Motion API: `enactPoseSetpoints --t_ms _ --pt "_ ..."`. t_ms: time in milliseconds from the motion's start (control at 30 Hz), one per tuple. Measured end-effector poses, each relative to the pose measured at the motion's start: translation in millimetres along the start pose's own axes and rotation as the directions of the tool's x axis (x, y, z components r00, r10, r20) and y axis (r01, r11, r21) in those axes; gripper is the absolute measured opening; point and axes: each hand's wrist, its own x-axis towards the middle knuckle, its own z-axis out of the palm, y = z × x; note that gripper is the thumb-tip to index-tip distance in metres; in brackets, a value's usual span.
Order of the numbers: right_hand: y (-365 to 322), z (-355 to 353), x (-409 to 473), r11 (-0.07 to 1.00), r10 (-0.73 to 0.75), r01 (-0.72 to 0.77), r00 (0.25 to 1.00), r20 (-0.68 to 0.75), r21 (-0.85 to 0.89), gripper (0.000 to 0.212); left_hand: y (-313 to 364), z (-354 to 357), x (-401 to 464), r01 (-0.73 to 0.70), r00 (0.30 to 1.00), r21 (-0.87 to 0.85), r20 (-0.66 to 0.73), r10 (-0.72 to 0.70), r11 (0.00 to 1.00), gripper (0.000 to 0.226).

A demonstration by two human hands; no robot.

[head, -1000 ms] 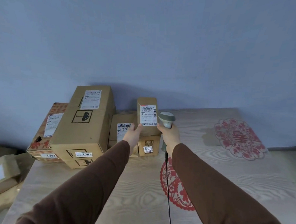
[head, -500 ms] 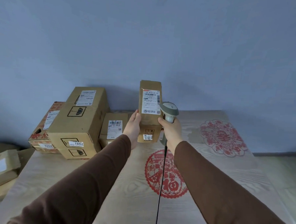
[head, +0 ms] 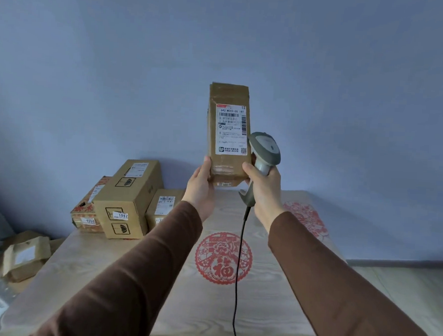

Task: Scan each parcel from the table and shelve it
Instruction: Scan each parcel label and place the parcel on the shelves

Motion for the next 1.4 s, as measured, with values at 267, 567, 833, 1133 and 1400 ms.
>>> enactPoseSetpoints --t_ms 267,567,833,1133,1400 --pt "-49 -10 -28 0.992 -0.101 0.099 0.995 0.025 0.079 0.028 20 43 -34 0.131 0.981 -0.239 0.173 -0.091 0.962 0.066" --pt "-65 5 -40 0.975 -0.221 0.219 0.974 0.043 0.049 0.032 39 49 -50 0.278 0.928 -0.492 0.361 -0.097 0.825 0.068" --pt "-88 11 -51 0.956 -0.284 0.288 0.956 0.071 -0.053 0.027 43 45 -44 0.254 0.931 -0.560 0.362 -0.043 0.789 0.070" --pt "-130 23 -81 0.905 -0.346 0.379 0.920 0.181 -0.193 0.028 39 33 -36 0.208 0.945 -0.548 0.327 -0.021 0.810 0.076" --pt "-148 33 -102 0.901 -0.321 0.360 0.928 0.188 -0.241 0.031 35 28 -45 0.213 0.925 -0.547 0.380 0.013 0.809 0.078"
